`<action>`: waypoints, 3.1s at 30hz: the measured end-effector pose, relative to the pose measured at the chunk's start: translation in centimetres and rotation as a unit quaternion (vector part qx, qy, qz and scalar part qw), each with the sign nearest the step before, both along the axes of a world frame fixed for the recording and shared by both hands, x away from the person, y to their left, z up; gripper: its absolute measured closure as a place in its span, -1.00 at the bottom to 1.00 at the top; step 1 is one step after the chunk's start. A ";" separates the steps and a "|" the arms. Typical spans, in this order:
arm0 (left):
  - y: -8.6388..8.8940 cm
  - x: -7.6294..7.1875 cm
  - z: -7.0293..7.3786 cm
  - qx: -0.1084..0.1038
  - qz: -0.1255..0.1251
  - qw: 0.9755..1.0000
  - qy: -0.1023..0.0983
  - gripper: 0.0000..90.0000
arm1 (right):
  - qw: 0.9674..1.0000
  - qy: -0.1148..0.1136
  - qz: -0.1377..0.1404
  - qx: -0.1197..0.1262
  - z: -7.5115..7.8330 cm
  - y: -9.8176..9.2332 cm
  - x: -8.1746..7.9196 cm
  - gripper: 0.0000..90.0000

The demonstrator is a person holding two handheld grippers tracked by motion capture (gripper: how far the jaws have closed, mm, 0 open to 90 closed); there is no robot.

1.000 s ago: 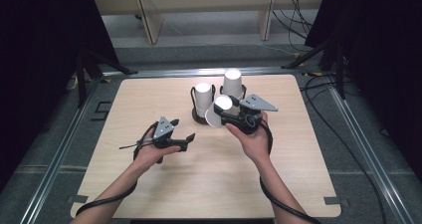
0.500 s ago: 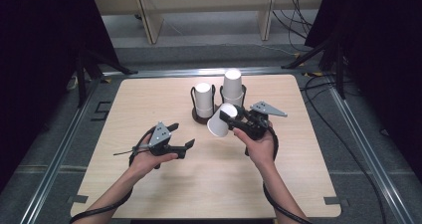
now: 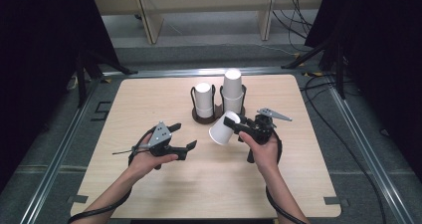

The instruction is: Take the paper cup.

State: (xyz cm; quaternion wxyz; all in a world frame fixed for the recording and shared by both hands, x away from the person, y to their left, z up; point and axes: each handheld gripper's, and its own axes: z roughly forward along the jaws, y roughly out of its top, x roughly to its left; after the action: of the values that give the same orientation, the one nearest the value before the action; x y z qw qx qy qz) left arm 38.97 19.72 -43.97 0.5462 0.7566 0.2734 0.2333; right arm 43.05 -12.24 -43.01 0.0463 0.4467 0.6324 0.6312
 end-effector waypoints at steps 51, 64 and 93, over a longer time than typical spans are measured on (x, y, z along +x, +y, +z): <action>-5.1 2.3 -0.8 0.041 -0.076 0.995 0.044 -0.69 | 0.993 0.094 0.041 0.058 -2.2 0.3 1.5 -0.19; -6.1 2.3 -1.4 0.051 -0.090 0.994 0.043 -0.70 | 0.992 0.093 0.039 0.069 -2.0 0.4 1.6 -0.19; -6.6 3.0 -2.3 0.063 -0.088 0.993 0.046 -0.70 | 0.992 0.092 0.041 0.079 -2.0 0.7 1.7 -0.19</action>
State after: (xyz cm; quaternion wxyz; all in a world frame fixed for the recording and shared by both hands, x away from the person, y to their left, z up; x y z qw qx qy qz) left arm 41.95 13.07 -46.23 0.5029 0.8205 0.2150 0.1660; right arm 44.72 -11.58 -44.97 -0.0736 0.4791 0.6001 0.6363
